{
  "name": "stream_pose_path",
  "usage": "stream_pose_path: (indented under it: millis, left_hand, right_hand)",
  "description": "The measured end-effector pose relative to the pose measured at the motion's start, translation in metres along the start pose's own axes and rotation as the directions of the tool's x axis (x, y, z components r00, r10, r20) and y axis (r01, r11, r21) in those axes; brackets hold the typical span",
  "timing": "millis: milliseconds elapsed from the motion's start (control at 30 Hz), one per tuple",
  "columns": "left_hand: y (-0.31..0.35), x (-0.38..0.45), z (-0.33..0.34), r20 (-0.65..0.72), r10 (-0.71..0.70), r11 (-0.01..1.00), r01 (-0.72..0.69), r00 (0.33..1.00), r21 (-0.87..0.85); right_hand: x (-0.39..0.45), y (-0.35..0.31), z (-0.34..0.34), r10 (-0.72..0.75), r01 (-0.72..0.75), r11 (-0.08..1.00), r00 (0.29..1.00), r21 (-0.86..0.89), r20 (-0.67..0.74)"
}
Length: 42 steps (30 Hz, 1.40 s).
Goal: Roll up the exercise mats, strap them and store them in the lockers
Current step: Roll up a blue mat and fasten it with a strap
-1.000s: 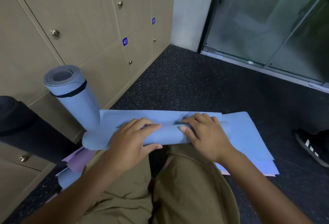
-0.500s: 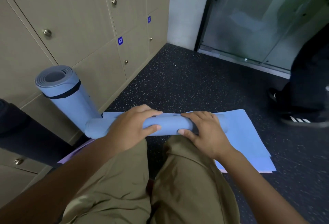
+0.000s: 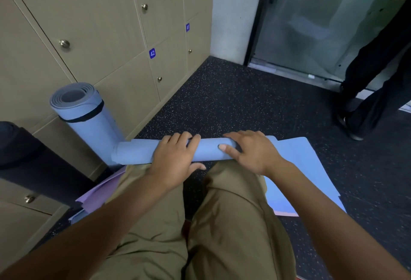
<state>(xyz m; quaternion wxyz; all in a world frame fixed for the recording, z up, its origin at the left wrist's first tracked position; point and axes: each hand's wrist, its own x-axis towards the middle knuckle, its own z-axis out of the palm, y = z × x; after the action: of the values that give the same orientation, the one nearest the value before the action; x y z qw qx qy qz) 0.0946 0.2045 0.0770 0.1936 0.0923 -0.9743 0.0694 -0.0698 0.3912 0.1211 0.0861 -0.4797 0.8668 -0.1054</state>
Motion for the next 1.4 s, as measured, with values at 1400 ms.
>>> stream_pose_path:
  millis: [1400]
  left_hand:
    - [0.012,0.014,-0.068,0.240,-0.166,0.503,0.291,0.956,-0.814]
  right_hand:
    - [-0.045,-0.041,-0.116,0.128,0.241,0.896,0.665,0.374,-0.735]
